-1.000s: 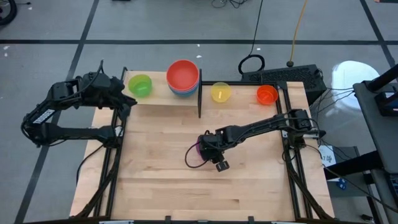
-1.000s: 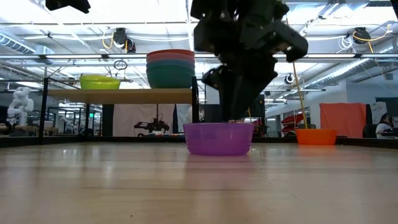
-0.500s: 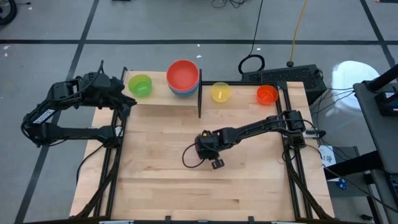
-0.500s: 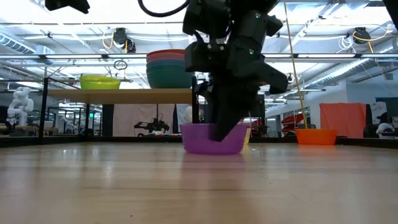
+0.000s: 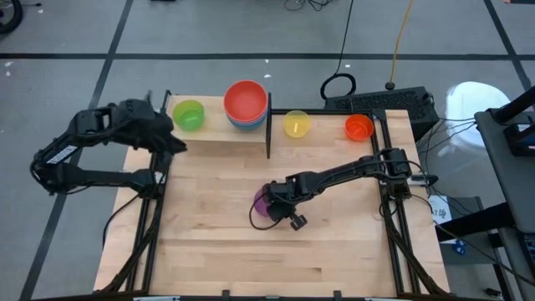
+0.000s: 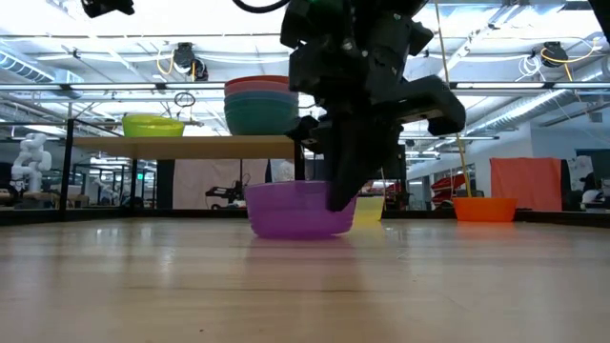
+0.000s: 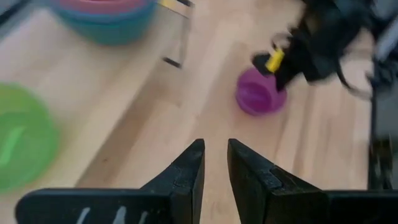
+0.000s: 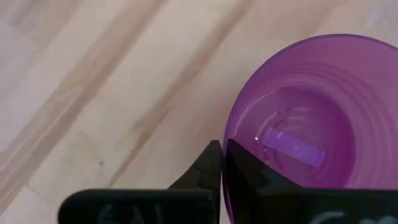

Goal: Place and stack bowls onto a shelf
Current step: Stack the purple bowl on top of the green bowl on the shelf

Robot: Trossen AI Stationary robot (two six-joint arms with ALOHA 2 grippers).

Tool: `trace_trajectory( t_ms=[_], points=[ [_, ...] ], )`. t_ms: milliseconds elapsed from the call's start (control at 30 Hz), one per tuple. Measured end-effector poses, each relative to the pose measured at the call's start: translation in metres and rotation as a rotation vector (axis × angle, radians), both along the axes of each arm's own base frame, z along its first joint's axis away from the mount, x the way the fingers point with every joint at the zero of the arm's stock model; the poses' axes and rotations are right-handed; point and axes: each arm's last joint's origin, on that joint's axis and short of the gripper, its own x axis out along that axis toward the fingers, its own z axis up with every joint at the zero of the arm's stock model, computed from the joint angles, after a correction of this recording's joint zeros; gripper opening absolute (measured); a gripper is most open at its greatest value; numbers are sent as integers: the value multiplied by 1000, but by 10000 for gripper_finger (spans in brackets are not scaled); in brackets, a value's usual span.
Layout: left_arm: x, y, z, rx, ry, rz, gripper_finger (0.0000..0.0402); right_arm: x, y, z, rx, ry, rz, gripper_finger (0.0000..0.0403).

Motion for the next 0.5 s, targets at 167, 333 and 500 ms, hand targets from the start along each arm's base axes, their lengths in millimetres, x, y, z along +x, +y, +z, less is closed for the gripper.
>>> trace_trajectory(
  t_ms=[167, 333, 500],
  points=[
    [23, -4, -17, -8, 79, -170, 74, 0, 1, 0, 13, -3, 31, 1],
    [51, -13, -37, 9, 180, -322, 74, -5, 2, 13, 59, -15, 67, 0],
    [89, -24, -47, 43, 138, -426, 74, -13, 2, 38, 107, -66, 91, 0]
  ],
)
